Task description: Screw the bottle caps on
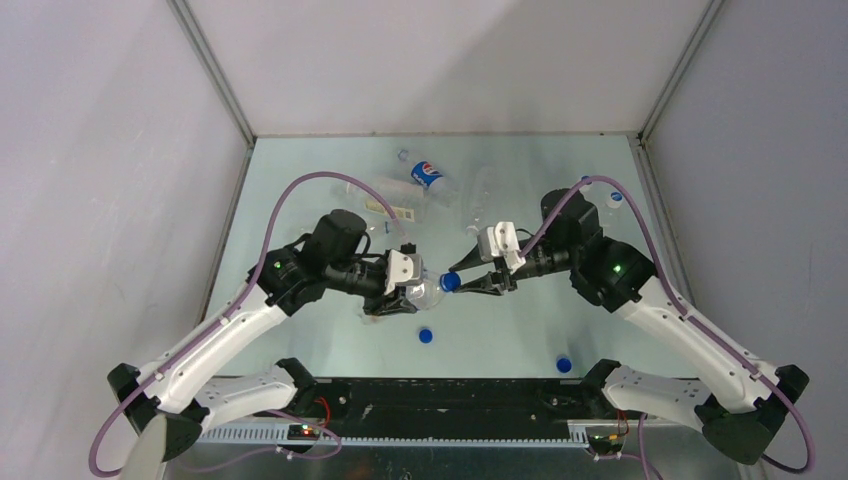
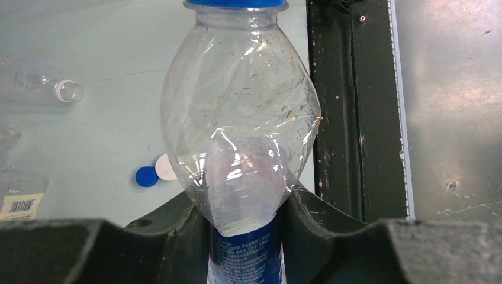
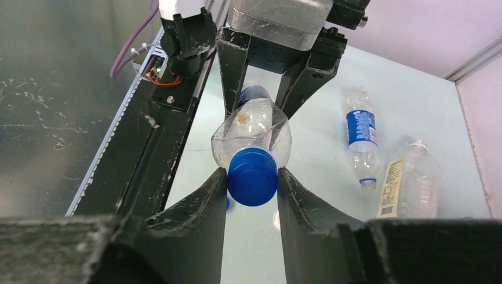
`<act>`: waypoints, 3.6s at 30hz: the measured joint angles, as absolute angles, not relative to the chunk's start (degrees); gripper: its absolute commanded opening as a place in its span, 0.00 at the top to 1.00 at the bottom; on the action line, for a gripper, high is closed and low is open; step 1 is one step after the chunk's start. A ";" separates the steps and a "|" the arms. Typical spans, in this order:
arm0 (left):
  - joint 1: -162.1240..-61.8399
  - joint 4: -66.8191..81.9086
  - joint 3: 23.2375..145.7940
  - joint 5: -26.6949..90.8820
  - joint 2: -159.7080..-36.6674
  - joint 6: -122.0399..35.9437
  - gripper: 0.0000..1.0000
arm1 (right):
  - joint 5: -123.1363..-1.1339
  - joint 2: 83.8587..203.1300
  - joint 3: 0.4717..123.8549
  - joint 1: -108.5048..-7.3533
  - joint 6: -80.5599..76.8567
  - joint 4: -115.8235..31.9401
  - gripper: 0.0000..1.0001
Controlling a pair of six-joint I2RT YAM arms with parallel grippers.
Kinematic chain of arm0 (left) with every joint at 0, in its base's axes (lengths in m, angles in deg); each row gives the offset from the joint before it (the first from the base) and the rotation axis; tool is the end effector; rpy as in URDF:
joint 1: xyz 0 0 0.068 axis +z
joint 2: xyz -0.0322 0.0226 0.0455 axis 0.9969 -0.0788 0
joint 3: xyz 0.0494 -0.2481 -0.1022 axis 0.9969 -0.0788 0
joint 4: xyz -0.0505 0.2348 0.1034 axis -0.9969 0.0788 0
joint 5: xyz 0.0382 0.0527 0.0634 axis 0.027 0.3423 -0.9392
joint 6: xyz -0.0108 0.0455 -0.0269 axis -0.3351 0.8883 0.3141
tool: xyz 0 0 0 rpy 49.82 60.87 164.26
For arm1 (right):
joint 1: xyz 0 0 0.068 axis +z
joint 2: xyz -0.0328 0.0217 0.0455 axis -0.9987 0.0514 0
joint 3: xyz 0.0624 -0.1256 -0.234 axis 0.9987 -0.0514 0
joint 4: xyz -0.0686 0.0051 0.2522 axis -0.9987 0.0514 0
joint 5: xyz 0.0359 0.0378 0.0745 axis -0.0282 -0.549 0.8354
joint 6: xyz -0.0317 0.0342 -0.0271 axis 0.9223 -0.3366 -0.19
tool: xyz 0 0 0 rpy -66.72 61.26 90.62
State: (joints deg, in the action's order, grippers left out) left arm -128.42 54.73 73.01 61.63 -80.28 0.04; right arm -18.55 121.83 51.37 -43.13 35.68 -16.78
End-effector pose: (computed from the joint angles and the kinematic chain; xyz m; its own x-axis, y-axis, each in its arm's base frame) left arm 0.1281 -0.1491 0.3414 0.0388 0.5280 -0.8483 0.9992 -0.0095 0.0398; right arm 0.1350 0.1685 0.3901 0.2758 -0.1785 -0.9445 -0.9540 -0.1714 -0.2461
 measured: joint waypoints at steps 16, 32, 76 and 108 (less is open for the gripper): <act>-129.49 48.83 67.90 55.49 -74.07 -3.13 0.82 | -24.48 123.95 52.92 -40.66 27.12 -18.88 1.00; -145.93 25.29 52.71 8.26 -65.52 1.55 0.83 | -59.97 127.54 53.16 -35.33 -28.75 -23.84 1.00; -133.19 46.77 67.68 53.02 -77.28 -0.49 0.83 | -29.72 119.54 53.23 -37.98 50.28 -7.03 0.53; -146.93 29.40 55.53 12.78 -71.12 -1.67 0.85 | -52.48 126.49 52.83 -38.15 -12.58 -16.93 1.00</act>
